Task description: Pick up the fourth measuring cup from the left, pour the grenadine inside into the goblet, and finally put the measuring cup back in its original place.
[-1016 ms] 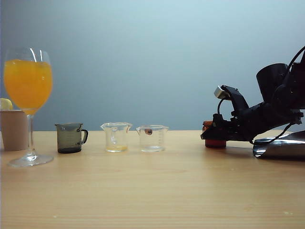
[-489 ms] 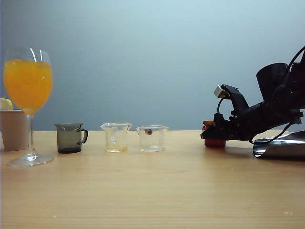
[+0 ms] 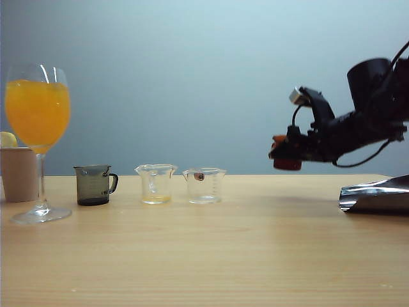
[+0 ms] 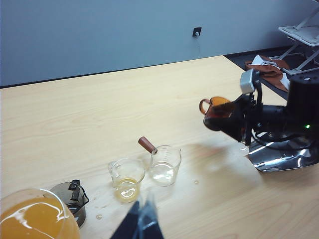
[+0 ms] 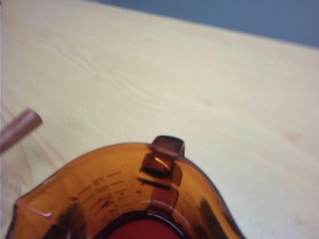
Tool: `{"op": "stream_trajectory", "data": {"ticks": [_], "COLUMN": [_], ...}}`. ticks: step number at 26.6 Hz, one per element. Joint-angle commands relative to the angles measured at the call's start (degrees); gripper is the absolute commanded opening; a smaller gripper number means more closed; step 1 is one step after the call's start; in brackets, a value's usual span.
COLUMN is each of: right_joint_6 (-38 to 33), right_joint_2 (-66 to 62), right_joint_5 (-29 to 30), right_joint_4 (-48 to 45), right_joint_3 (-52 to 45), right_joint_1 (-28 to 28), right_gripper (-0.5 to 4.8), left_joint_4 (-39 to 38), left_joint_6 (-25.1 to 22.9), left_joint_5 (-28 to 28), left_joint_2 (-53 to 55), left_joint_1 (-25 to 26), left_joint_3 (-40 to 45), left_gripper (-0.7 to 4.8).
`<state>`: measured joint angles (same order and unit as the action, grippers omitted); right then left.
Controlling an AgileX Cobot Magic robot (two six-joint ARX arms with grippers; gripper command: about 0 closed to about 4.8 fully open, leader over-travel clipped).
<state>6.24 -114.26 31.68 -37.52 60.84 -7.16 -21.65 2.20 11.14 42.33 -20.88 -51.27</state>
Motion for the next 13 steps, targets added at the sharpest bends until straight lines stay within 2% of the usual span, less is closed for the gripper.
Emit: {"op": "stream_trajectory", "data": {"ticks": [1,4,10,13], "right_joint_6": [-0.26,-0.24,-0.24,-0.26], "right_joint_2": [2.99,5.55,11.28,13.07], "right_joint_5": [0.31,0.15,-0.09,-0.04], "right_joint_4": [-0.35,1.09,2.45,3.96], "right_joint_3": [0.13,0.13,0.17,0.94], "right_joint_1": [-0.09,-0.15,-1.22,-2.36], "right_gripper": [0.49,0.49,0.49,0.49], "left_joint_4": [-0.11,-2.58,-6.95,-10.25], "left_joint_6": [-0.04,-0.07,-0.07,-0.28], "left_joint_5": [-0.31,-3.74,-5.73,-10.1], "left_joint_2": [-0.13,-0.15,-0.17,-0.13], "left_joint_1": [0.31,0.37,0.37,0.35], "left_joint_3": [-0.2,-0.22,-0.63,-2.27], "left_gripper": [-0.05,-0.05,-0.05,-0.05]}}
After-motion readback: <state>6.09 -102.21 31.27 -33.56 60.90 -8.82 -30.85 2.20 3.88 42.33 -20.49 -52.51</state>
